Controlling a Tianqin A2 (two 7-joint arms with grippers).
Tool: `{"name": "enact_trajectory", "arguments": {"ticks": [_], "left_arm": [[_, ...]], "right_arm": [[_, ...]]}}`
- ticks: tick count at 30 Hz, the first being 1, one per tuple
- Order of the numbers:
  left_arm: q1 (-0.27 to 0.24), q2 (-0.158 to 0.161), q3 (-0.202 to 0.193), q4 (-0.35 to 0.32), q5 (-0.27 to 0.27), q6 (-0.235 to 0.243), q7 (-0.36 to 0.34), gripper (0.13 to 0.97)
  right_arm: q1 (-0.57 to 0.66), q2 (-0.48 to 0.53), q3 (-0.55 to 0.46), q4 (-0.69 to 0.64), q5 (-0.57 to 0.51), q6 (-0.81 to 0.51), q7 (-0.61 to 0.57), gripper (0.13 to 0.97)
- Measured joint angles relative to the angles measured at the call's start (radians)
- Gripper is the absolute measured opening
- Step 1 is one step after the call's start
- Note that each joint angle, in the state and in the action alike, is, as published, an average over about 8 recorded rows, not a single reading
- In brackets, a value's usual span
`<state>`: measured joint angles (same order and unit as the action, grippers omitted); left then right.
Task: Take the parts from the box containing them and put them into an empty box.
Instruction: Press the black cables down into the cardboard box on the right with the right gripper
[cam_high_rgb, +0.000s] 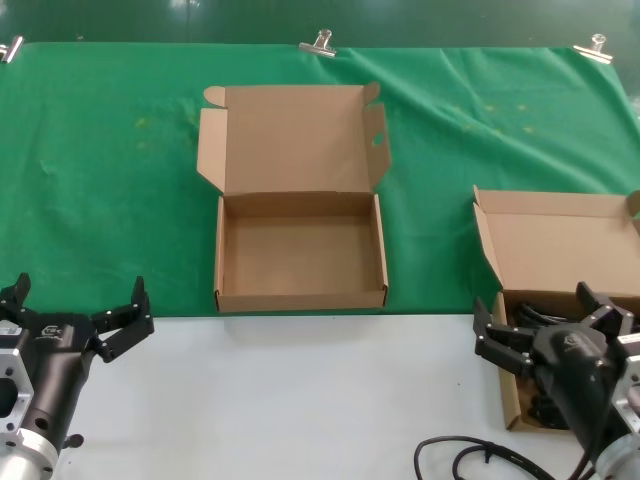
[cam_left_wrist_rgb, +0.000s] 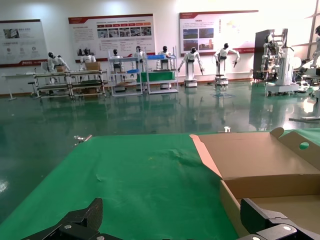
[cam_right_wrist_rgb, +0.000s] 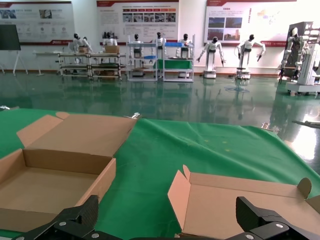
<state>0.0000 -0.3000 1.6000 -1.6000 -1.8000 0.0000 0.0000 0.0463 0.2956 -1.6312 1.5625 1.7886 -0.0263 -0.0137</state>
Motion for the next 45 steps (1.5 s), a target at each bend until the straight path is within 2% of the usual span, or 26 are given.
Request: {"name": "enact_trajectory", "arguments": {"ticks": [13, 18, 22, 27, 32, 37, 42, 45], "left_arm": [[0.0, 0.0, 0.0, 0.0, 0.0, 0.0, 0.0, 0.966], [0.0, 0.0, 0.0, 0.0, 0.0, 0.0, 0.0, 0.966], [0.0, 0.0, 0.0, 0.0, 0.0, 0.0, 0.0, 0.966], [0.0, 0.0, 0.0, 0.0, 0.0, 0.0, 0.0, 0.966], [0.0, 0.0, 0.0, 0.0, 0.0, 0.0, 0.0, 0.966], [0.0, 0.0, 0.0, 0.0, 0.0, 0.0, 0.0, 0.966], [0.0, 0.0, 0.0, 0.0, 0.0, 0.0, 0.0, 0.966], [0.0, 0.0, 0.0, 0.0, 0.0, 0.0, 0.0, 0.966]], "right_arm": [[0.005, 0.022, -0.029, 0.005, 0.003, 0.019, 0.002, 0.966], [0.012, 0.077, -0.088, 0.017, 0.036, 0.058, 0.001, 0.966], [0.021, 0.158, -0.165, 0.035, 0.101, 0.103, -0.011, 0.966], [0.052, 0.314, -0.304, 0.072, 0.232, 0.163, -0.047, 0.966], [0.128, 0.504, -0.484, 0.108, 0.389, 0.205, -0.101, 0.966], [0.267, 0.68, -0.698, 0.124, 0.56, 0.208, -0.196, 0.966], [0.448, 0.811, -0.911, 0.113, 0.75, 0.179, -0.363, 0.966], [0.552, 0.864, -1.009, 0.09, 0.78, 0.127, -0.402, 0.966]]}}
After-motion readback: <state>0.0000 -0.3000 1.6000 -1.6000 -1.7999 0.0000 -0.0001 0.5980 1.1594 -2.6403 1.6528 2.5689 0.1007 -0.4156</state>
